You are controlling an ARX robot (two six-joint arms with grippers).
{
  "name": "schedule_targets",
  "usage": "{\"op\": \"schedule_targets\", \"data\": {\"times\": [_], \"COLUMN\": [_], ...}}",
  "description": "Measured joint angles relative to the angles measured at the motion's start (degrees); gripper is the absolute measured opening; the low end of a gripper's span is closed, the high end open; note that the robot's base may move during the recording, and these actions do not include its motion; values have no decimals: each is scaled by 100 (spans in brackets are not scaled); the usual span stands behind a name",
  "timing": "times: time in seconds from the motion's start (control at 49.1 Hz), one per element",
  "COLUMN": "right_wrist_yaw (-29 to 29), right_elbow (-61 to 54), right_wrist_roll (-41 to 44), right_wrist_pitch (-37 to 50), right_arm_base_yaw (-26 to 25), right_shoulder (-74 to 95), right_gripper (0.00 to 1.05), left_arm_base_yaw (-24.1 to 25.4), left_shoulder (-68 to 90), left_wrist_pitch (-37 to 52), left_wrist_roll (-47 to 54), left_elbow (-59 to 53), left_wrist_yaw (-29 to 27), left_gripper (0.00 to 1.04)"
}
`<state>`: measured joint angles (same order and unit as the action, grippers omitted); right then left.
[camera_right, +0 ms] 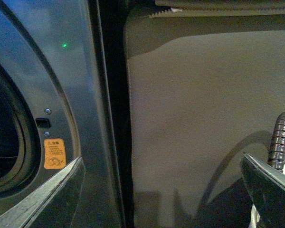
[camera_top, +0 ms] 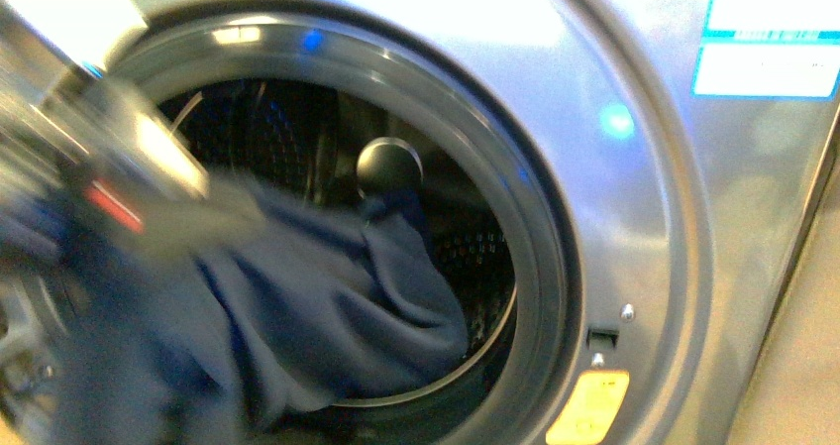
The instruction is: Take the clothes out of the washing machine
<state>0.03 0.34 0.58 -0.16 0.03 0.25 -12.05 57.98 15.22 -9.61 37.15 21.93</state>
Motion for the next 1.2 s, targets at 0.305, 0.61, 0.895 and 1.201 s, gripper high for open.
{"op": "schedule_targets", "data": {"times": [0.305, 0.61, 0.895, 1.201], "right_wrist_yaw": [0, 0, 0, 9], "right_elbow": [0, 0, 0, 0], "right_wrist_roll": [-2, 0, 0, -2], "right_wrist_pitch": [0, 0, 0, 0], "right_arm_base_yaw": [0, 0, 0, 0], "right_shoulder": [0, 0, 0, 0], "right_gripper": [97, 97, 97, 97], "left_arm_base_yaw": [-271, -1613, -3681, -4363], "left_shoulder": [-763, 50, 1749, 2625], "left_wrist_pitch": [-363, -791, -1768, -2396], "left_wrist_roll": [-37, 212, 1178, 1449], "left_elbow": [1010, 2977, 5963, 7530], "left_wrist_yaw": [-42, -901, -1902, -2092], "left_gripper": [6, 6, 6, 6]}}
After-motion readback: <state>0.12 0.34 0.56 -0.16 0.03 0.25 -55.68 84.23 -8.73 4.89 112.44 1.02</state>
